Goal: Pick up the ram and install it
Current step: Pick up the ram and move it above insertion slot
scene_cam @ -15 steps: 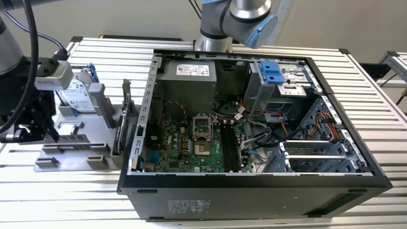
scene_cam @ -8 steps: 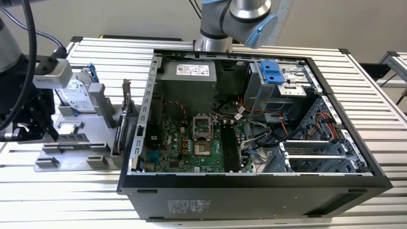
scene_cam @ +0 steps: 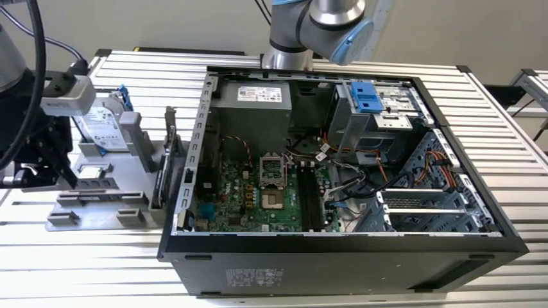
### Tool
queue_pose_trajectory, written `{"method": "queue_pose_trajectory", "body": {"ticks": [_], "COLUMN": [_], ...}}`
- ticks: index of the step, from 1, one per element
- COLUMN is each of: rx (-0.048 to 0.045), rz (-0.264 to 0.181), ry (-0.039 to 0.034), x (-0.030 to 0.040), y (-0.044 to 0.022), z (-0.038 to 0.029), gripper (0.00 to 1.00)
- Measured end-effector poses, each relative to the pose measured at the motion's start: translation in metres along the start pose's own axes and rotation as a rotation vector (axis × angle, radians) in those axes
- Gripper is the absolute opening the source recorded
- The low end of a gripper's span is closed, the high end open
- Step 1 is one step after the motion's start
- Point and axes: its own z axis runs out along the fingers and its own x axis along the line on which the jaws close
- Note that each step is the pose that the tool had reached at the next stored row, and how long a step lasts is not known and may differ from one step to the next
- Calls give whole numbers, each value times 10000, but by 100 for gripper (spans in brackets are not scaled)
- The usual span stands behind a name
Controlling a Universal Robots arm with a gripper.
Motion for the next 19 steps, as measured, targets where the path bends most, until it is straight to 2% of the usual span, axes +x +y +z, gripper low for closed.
{"method": "queue_pose_trajectory", "body": {"ticks": [19], "rx": [1], "rz": [0], "ry": [0], "x": [-1], "y": [-2], "z": [-101], "gripper": [0]}}
